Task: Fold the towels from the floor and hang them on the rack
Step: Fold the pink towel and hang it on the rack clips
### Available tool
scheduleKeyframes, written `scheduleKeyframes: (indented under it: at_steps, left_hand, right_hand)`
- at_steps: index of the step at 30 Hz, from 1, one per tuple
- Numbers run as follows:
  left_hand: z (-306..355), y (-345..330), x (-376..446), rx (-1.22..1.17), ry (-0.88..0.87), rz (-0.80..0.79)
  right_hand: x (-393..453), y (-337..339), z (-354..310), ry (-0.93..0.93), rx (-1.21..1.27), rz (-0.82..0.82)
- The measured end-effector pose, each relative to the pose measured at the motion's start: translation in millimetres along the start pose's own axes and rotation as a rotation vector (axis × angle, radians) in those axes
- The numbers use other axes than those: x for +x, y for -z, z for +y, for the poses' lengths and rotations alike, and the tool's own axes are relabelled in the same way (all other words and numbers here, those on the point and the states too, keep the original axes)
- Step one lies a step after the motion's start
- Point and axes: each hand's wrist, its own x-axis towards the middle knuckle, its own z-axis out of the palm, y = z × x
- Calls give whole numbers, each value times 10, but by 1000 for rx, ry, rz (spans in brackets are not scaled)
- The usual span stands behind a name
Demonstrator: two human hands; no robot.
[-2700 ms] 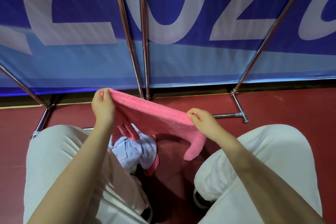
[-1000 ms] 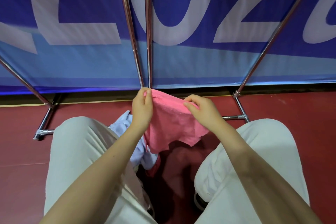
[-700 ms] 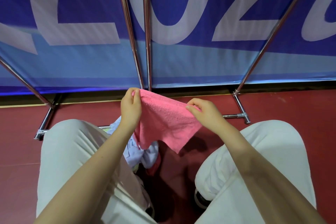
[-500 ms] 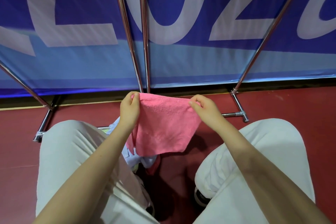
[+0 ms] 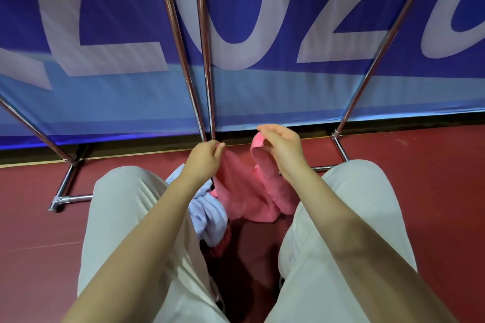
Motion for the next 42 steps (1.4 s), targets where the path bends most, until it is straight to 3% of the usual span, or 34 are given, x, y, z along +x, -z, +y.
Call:
scheduleKeyframes:
  at_steps: [3, 8, 14, 21, 25, 29, 42]
  left_hand:
    - [78, -5, 23, -226, 145, 4]
    - [109, 43, 51, -679, 370, -43]
    - [138, 84, 91, -877, 497, 34]
    - [147, 120, 49, -693, 334, 92]
    - [210, 134, 8, -729, 269, 233]
    - [282, 152, -40, -811, 279, 275]
    - [444, -92, -142, -1089, 265, 103]
  right_hand:
    - [12, -36, -43, 12, 19, -65]
    - [60, -54, -55, 128, -204, -73]
    - [100, -76, -31, 251, -299, -7]
    - [93, -81, 74, 353, -409, -25]
    - [46, -138, 78, 299, -352, -93]
    - [-16, -188, 86, 299, -309, -134]
    - [-30, -197, 90, 327, -304, -121]
